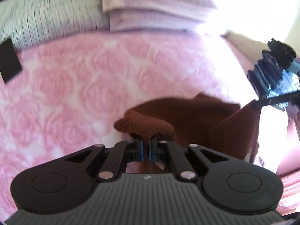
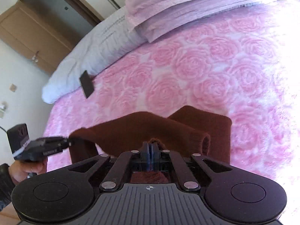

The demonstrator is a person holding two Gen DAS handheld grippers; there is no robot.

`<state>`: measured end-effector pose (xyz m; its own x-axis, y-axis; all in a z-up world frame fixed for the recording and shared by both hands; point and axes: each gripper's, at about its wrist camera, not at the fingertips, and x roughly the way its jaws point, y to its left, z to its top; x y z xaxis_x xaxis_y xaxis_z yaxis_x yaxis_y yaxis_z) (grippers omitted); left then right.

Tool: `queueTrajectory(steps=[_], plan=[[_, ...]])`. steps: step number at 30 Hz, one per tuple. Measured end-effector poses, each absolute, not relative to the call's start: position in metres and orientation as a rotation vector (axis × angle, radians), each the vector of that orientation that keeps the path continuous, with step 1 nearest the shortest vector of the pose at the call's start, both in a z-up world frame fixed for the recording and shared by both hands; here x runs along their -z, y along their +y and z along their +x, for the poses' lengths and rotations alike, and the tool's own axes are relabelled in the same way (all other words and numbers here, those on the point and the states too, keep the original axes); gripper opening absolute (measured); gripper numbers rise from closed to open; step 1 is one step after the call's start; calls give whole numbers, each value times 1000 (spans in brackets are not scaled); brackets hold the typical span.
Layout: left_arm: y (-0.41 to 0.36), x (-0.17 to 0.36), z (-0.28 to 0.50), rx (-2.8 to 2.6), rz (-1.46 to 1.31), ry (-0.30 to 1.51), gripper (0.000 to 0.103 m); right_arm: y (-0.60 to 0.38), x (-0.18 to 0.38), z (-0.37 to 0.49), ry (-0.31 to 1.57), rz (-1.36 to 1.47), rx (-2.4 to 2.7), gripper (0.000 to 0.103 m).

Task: Fold clothes
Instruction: 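Lift the cardigan by its shoulders with both grippers, holding it up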

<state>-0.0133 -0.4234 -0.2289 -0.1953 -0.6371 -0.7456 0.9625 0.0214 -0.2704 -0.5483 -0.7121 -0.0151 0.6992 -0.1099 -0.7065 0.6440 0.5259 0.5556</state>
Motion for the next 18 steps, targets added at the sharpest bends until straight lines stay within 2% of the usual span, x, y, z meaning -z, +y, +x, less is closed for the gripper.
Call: queueTrajectory(steps=[6,13,18], plan=[[-400,171,-27,1455,328,812,2,-704,13,-536,552,972,386,0],[-392,99,-42,1485,326,609,2,-702,-81,-560,301,819,360,0],[-364,68,-58,1583,351,514,2,-659,-111,-573,271,779,423,0]])
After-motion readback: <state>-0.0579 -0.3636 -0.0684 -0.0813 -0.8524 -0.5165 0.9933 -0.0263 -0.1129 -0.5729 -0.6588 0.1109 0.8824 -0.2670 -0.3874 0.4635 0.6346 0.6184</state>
